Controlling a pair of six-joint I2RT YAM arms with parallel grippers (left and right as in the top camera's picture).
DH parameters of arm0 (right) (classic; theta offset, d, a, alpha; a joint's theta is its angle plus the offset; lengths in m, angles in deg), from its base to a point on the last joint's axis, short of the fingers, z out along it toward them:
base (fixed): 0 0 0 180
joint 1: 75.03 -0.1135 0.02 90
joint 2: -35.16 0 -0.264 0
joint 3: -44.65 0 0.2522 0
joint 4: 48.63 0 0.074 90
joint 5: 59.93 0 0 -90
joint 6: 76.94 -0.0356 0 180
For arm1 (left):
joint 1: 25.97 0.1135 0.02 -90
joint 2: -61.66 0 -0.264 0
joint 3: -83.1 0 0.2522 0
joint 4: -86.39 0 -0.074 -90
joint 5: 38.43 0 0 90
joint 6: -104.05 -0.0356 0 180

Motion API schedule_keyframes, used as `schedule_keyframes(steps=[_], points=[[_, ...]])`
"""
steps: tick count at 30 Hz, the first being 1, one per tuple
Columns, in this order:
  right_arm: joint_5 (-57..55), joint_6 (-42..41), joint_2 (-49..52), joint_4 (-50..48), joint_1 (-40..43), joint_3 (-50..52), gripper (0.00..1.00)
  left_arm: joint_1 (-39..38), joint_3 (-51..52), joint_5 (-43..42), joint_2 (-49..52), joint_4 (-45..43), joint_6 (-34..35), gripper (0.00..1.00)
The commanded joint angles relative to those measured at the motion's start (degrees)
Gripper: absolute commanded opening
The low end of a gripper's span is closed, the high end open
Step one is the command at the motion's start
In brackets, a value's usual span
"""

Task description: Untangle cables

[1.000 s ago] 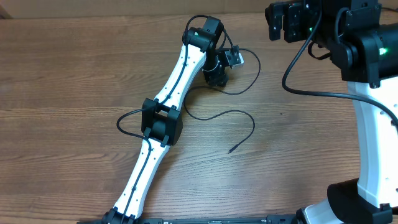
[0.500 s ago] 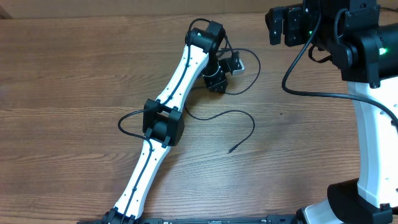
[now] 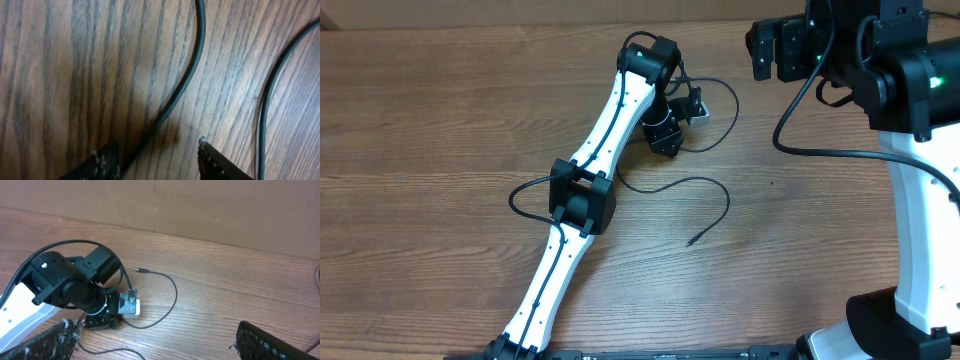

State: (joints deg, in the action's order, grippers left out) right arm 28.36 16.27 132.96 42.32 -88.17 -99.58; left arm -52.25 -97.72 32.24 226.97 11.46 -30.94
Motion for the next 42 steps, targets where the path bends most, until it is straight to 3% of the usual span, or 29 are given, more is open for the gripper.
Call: schedule_keyframes(steps=[1,9,10,16,22,28,30,35,38,42], points=[[0.31,0.02,0.26,-0.11,0.11,0.02,1.00,-0.44,0.26,-1.27,-1.03,-0.61,-1.31,0.50],[0.28,0.09,0.26,-0.13,0.11,0.02,1.00,-0.44,3.39,-1.27,2.80,-2.40,-1.31,0.13],[0.26,0.15,0.26,-0.13,0.11,0.02,1.00,-0.44,4.02,-1.29,2.80,-2.43,-1.29,0.04],[0.22,0.28,0.26,-0.15,0.11,0.02,1.00,-0.37,3.06,-4.52,1.31,-1.81,2.40,0.04],[0.26,0.26,0.26,-0.13,0.11,0.02,1.00,1.53,-4.46,-4.07,-5.66,-0.98,14.62,0.04],[0.28,0.26,0.26,-0.15,0.11,0.02,1.00,6.38,-7.48,-9.33,-15.78,-1.09,24.39,0.04],[0.28,0.26,0.26,-0.15,0.11,0.02,1.00,7.67,-7.48,-8.83,-18.08,0.48,23.76,0.04],[0.31,0.24,0.26,-0.15,0.11,0.02,1.00,9.25,-7.37,0.92,-19.17,5.51,24.11,0.04],[1.49,-0.20,0.39,-0.42,0.11,0.02,1.00,9.46,-6.56,11.85,-19.15,5.14,35.28,0.04],[6.93,-0.20,2.49,-2.58,0.11,0.07,1.00,9.44,-6.58,17.55,-19.17,2.12,46.77,0.04]])
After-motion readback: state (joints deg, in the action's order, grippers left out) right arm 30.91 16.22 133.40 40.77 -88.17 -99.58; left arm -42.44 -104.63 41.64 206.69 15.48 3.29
